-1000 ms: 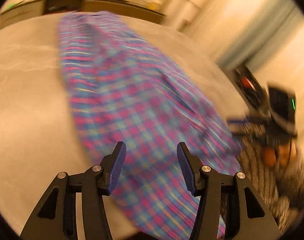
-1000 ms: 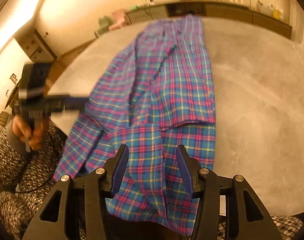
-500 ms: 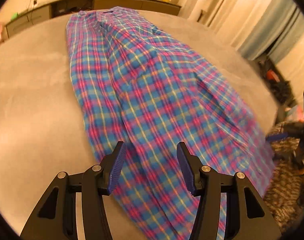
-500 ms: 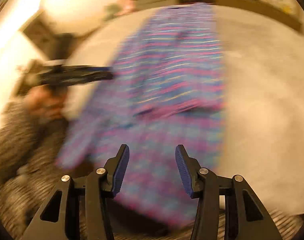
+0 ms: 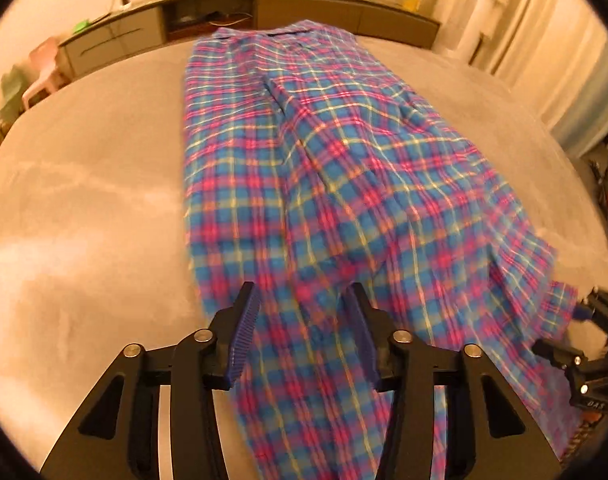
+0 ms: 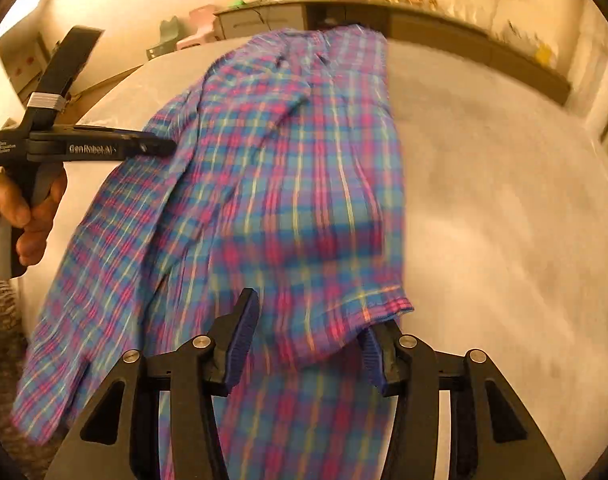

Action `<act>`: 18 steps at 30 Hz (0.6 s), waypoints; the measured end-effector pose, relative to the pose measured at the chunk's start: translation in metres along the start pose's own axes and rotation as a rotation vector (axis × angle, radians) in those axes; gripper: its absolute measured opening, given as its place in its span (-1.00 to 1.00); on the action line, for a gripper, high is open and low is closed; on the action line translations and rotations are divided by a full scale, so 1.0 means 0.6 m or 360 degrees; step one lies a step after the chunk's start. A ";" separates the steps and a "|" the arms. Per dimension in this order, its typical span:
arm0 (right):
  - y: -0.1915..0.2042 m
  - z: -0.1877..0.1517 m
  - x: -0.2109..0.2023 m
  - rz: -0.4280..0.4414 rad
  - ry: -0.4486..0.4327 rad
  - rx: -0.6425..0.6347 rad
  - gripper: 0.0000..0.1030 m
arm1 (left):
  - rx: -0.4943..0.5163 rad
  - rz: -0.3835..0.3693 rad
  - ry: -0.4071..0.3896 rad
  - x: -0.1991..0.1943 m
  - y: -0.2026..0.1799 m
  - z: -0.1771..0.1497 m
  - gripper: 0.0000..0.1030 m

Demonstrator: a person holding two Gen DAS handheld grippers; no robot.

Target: Fold clothes

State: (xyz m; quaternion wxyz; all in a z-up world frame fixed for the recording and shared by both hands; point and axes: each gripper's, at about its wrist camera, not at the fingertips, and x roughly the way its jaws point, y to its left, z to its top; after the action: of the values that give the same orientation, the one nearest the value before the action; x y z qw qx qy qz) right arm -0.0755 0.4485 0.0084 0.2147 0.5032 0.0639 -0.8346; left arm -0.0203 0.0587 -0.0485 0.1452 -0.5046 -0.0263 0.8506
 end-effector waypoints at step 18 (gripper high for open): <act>0.067 -0.154 -0.055 0.0326 0.0120 -0.0255 -0.16 | 0.0393 -0.0196 0.0064 -0.078 -0.159 -0.227 0.10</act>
State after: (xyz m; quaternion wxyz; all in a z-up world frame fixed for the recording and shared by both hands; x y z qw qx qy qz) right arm 0.0301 0.4520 -0.0035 0.3357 0.5195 0.0866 -0.7810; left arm 0.1398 0.1232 -0.0573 0.2586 -0.4974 0.0506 0.8265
